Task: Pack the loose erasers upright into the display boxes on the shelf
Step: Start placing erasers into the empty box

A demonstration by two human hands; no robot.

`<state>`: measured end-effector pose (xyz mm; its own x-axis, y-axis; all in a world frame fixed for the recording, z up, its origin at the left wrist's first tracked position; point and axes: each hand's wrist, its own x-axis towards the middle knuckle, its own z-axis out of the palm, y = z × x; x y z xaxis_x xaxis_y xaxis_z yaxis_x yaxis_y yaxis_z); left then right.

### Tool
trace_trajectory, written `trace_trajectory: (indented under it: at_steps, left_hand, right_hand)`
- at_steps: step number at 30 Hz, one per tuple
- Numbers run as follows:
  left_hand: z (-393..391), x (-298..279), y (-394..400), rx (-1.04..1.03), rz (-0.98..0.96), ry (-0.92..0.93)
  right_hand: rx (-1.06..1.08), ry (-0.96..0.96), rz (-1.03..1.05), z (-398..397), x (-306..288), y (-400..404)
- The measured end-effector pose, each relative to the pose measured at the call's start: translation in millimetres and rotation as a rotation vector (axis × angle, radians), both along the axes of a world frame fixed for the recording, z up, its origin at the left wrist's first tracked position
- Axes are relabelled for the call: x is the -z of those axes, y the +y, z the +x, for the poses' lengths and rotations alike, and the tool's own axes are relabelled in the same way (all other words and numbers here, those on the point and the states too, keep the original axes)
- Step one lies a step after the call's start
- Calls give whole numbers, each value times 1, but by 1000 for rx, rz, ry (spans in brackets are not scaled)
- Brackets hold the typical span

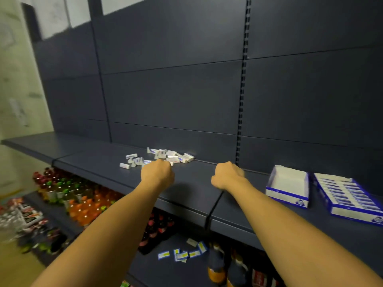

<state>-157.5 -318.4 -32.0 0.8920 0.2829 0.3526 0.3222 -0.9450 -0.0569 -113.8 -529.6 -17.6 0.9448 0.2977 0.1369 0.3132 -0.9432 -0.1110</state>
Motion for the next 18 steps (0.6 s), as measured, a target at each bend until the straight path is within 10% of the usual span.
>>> trace_trajectory:
  at_steps: [18]
  left_hand:
    - [31, -6, 199, 76, -115, 14]
  right_hand:
    - [40, -56, 0, 22, -15, 205]
